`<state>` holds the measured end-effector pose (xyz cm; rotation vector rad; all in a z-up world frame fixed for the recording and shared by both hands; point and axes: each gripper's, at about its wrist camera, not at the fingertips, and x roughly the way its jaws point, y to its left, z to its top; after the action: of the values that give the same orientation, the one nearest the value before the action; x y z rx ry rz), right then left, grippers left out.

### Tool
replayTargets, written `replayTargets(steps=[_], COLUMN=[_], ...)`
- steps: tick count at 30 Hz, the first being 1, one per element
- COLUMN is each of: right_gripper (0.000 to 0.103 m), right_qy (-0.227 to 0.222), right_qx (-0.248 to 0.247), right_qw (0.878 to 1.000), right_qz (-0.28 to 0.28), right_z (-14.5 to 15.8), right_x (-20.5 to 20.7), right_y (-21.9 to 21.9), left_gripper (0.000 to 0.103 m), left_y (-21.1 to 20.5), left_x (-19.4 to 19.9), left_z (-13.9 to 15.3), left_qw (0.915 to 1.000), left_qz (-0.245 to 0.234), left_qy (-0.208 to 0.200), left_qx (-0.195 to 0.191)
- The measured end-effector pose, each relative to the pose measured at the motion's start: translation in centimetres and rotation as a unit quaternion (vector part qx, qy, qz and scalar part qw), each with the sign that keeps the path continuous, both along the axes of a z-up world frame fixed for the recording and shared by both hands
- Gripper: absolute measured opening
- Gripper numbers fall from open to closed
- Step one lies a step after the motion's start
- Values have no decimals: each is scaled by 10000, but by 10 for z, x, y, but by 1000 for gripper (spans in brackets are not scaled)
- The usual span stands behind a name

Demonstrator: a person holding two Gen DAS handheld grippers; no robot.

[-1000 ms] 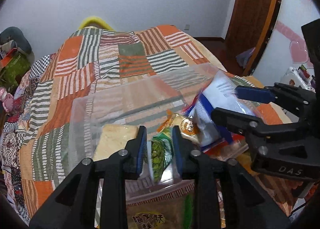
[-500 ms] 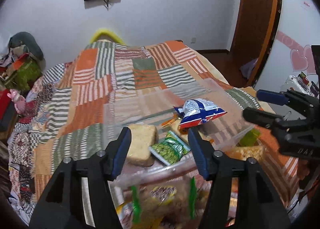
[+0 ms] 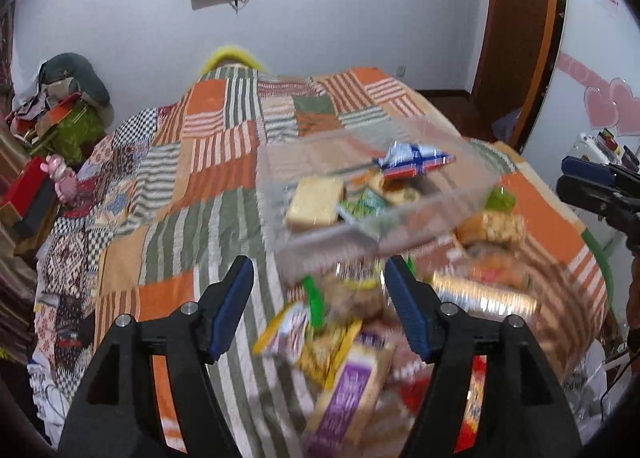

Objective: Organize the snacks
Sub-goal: 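Grasp the purple-labelled long cake with left tool while right grasps biscuit roll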

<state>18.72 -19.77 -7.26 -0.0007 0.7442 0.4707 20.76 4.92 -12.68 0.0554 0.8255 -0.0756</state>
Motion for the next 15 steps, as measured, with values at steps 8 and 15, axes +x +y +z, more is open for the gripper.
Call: replayTargets(steps=[8,15], right_gripper=[63,63], right_qy=[393,652], right_qx=[-144,-235], right_qw=[9991,9964], right_qz=[61,484], right_z=[-34,-56], right_x=[-17,-29], right_y=[12,31], left_gripper=[68,68], left_y=[8,10], left_x=[-36,-47], left_z=[-38,-77], left_qw=[9988,9949], left_qz=[193,183], left_qy=[438,922], left_qx=[-141,-359])
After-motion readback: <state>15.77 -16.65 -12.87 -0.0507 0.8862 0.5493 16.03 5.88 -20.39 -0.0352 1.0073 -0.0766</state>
